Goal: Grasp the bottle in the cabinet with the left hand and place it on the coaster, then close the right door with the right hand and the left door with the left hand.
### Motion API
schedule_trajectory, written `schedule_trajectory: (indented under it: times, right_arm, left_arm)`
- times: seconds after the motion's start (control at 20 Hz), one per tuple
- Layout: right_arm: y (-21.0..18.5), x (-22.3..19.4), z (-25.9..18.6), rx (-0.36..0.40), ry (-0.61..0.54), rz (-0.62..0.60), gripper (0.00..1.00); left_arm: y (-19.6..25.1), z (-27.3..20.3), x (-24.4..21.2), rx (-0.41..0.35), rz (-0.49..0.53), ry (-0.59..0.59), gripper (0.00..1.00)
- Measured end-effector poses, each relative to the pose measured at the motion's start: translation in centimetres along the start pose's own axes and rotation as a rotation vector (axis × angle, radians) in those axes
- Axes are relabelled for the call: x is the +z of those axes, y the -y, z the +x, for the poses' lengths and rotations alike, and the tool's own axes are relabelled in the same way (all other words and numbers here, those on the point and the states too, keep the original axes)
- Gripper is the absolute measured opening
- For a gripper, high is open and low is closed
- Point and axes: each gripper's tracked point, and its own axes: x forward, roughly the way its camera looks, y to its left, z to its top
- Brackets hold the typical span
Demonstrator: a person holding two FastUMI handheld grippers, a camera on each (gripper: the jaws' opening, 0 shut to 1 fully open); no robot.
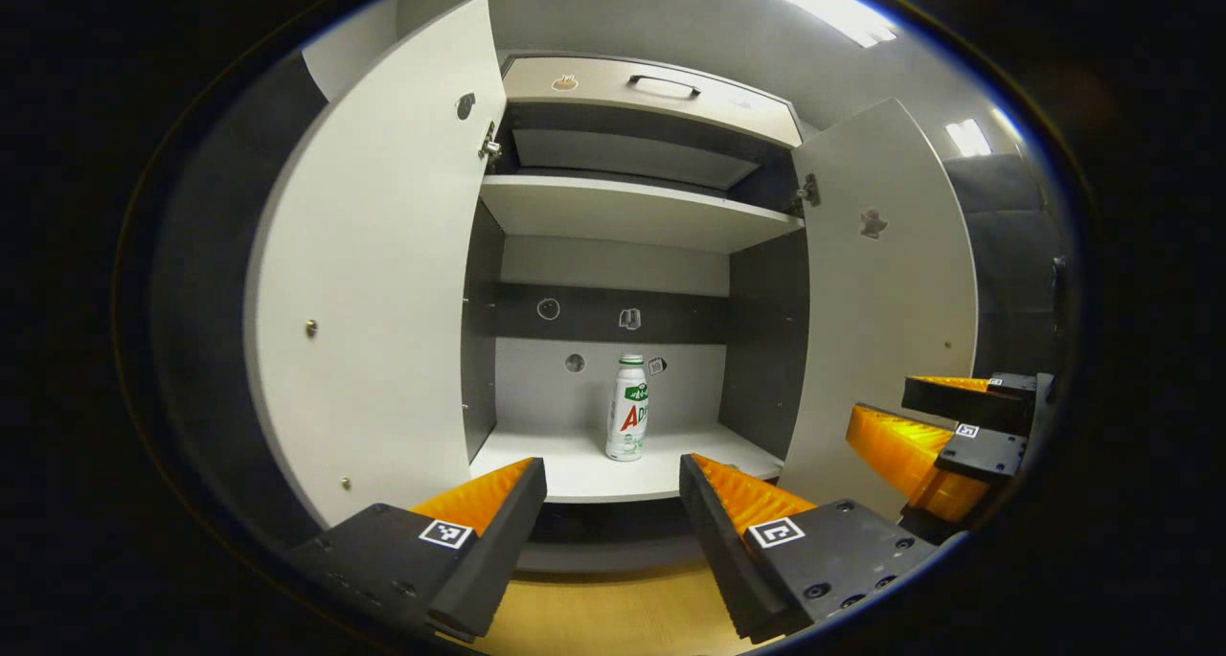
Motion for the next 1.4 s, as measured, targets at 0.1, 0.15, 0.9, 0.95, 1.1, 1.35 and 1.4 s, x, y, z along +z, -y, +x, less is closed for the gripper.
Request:
schedule_trajectory:
  times: [0.1,0.15,0.9,0.95,1.1,1.35,1.4]
  right_arm:
    - [0.3,-0.7,1.8,0.02,-0.014,0.007,0.98]
    - [0.3,-1.0,2.6,0.034,-0.021,0.013,0.98]
    - [0.8,-5.3,10.0,0.149,-0.085,-0.013,0.98]
    - [0.6,-5.6,10.4,0.16,-0.089,-0.01,0.98]
    - [0.7,-6.4,11.5,0.176,-0.1,-0.007,0.98]
    - [0.8,-7.1,13.3,0.197,-0.109,0.027,0.98]
    - [0.9,-7.4,13.6,0.198,-0.114,0.029,0.98]
  left_arm:
    - [0.2,2.3,-0.1,0.009,0.007,-0.004,0.89]
    - [0.2,3.4,0.0,0.019,0.019,-0.003,0.89]
    - [1.1,19.0,-1.2,-0.005,0.042,0.029,0.89]
    - [1.1,19.9,-1.3,-0.005,0.047,0.03,0.89]
    - [1.5,22.4,-2.0,-0.013,0.056,0.031,0.89]
    - [1.9,26.5,-3.8,-0.014,0.033,0.012,0.89]
    - [1.9,27.4,-4.3,-0.013,0.031,0.003,0.89]
